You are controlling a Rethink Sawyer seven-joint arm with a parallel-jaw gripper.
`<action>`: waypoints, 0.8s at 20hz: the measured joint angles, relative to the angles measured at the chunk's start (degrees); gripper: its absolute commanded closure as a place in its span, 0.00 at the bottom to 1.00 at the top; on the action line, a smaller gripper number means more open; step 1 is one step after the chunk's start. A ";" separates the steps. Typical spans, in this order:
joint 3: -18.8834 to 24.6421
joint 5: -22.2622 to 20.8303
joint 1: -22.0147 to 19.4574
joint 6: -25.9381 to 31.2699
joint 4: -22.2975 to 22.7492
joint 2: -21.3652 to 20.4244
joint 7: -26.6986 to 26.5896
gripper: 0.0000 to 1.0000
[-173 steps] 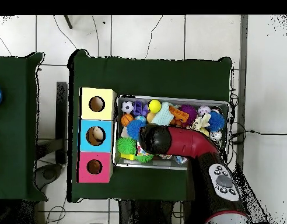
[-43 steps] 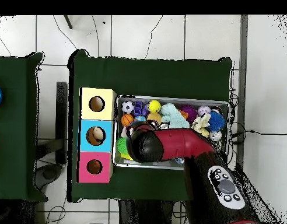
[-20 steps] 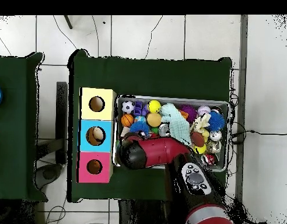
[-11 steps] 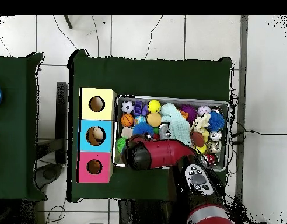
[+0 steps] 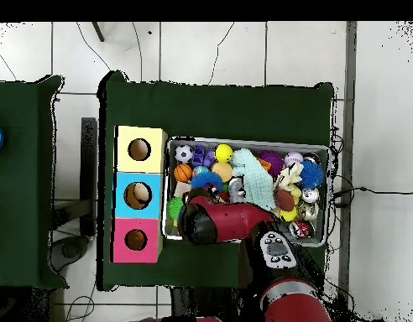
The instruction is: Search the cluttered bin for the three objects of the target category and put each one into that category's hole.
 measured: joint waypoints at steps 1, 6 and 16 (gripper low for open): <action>-0.04 -0.01 0.00 -0.18 0.00 0.02 0.00 1.00; -0.12 -0.01 -0.41 -1.95 0.07 0.37 0.00 1.00; -0.22 0.00 -0.84 3.31 0.24 -1.46 0.00 1.00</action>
